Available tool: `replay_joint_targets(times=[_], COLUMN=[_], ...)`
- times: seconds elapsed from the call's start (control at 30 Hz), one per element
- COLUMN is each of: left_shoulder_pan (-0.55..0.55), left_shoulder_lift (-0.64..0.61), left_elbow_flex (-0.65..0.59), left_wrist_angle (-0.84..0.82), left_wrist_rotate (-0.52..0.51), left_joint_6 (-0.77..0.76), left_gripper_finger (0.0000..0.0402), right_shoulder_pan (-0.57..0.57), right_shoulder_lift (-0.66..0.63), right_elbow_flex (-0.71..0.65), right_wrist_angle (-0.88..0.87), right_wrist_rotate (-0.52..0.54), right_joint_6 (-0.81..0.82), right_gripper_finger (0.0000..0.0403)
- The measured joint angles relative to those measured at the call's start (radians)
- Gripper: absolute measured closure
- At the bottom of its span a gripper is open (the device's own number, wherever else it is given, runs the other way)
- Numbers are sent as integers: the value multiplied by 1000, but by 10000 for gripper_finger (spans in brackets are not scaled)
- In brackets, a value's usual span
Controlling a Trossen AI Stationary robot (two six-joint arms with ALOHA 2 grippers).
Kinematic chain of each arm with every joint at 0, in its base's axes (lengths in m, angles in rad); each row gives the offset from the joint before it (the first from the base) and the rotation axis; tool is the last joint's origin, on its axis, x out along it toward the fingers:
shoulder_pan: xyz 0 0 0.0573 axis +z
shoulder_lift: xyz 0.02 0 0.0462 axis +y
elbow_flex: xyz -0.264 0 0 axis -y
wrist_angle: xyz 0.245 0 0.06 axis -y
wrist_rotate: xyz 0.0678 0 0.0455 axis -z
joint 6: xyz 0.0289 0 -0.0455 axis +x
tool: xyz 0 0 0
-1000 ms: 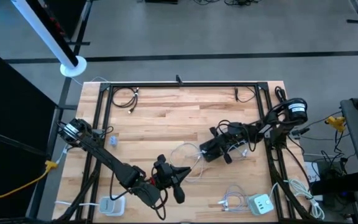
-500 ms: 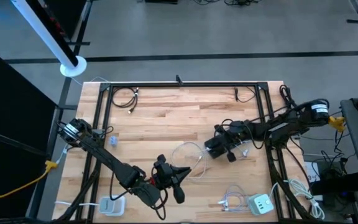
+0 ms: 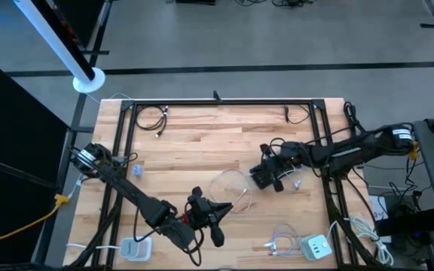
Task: Plug in charger cables
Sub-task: Insert the top left white charger cable into the black outlet extension
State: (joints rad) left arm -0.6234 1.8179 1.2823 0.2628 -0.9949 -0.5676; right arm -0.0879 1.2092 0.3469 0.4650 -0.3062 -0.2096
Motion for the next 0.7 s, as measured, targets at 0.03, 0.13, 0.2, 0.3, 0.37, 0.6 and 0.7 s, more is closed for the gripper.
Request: replay_joint_targets(times=[0.03,0.13,0.2,0.3,0.37,0.6,0.7], left_shoulder_pan=[9,44,66,91,102,150,172], left_shoulder_lift=[0,0,0,0,0,0,0], left_elbow_flex=[0,0,0,0,0,0,0], left_wrist_angle=[2,-1,0,-2,-4,-1,14], left_wrist_rotate=[22,76,102,113,71,-101,-107], left_joint_6=[7,11,25,62,76,116,134], left_gripper_finger=[378,378,378,378,378,378,378], right_shoulder_pan=[0,2,2,3,4,48,74], right_shoulder_lift=[-13,-60,-87,-120,-140,-129,-120], right_elbow_flex=[27,118,175,258,311,386,386], right_wrist_angle=[-32,-87,-124,-196,-232,-362,-380], right_wrist_rotate=[-1,-12,-28,-47,-59,-21,24], right_joint_6=[0,1,1,8,15,5,14], right_gripper_finger=[393,393,393,393,393,393,393])
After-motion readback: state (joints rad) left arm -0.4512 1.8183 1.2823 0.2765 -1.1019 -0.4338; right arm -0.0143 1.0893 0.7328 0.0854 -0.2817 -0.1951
